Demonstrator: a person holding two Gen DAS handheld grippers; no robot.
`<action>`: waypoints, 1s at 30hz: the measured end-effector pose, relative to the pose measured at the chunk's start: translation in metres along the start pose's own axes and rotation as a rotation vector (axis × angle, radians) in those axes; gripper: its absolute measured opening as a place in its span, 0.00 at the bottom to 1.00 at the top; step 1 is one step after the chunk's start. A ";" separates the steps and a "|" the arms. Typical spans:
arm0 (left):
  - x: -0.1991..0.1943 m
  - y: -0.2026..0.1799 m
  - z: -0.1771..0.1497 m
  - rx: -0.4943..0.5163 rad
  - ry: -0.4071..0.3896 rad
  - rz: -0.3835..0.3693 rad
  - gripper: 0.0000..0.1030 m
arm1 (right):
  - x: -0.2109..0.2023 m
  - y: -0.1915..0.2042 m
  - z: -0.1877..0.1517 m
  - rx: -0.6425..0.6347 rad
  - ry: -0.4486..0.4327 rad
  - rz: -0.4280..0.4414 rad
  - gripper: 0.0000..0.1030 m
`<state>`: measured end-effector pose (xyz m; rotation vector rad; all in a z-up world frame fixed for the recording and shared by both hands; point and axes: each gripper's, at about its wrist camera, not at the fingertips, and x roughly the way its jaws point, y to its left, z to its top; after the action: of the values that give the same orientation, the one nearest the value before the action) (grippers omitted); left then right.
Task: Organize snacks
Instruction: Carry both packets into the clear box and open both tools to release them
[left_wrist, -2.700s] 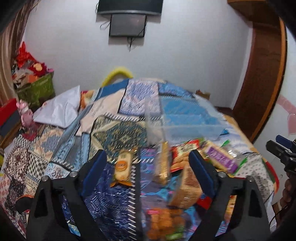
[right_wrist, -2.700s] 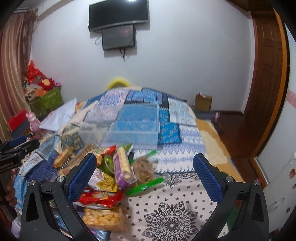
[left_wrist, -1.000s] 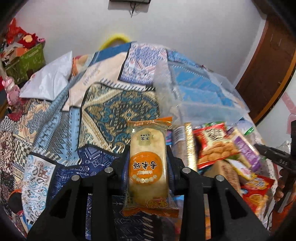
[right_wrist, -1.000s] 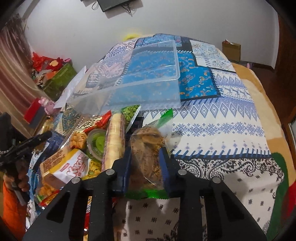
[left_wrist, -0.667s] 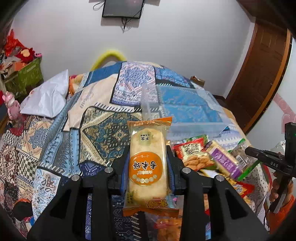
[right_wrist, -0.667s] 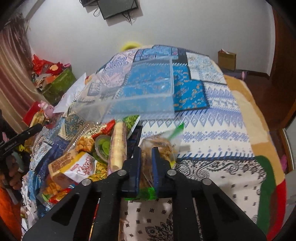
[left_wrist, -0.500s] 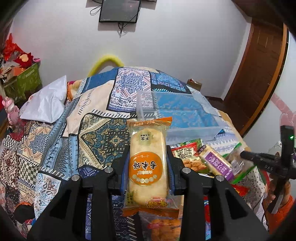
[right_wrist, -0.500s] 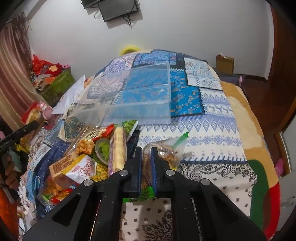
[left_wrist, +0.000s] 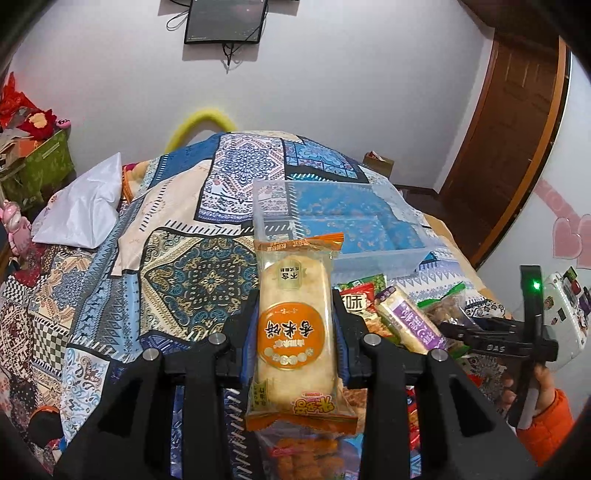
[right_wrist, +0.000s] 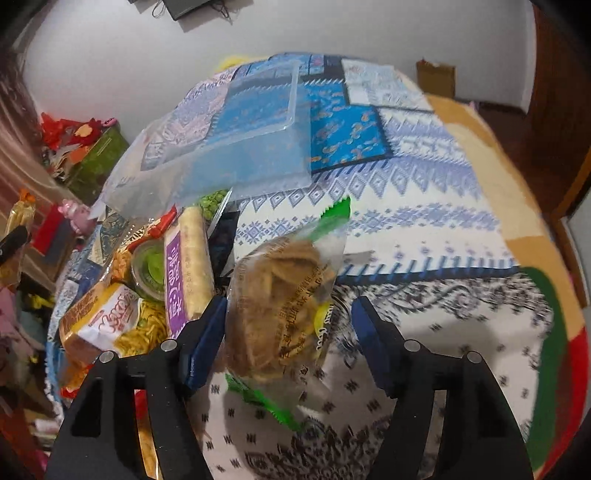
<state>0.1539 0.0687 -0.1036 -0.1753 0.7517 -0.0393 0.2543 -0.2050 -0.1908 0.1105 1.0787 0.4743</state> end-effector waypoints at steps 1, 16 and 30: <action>0.002 -0.001 0.001 0.000 0.002 -0.002 0.33 | 0.000 0.004 0.000 -0.011 0.003 0.007 0.48; 0.036 -0.019 0.053 0.041 -0.017 0.005 0.33 | -0.069 0.036 0.053 -0.090 -0.206 -0.025 0.40; 0.122 -0.009 0.077 -0.005 0.067 0.029 0.33 | -0.028 0.071 0.114 -0.130 -0.239 -0.004 0.40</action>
<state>0.2963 0.0593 -0.1295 -0.1680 0.8213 -0.0161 0.3199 -0.1375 -0.0913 0.0488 0.8114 0.5121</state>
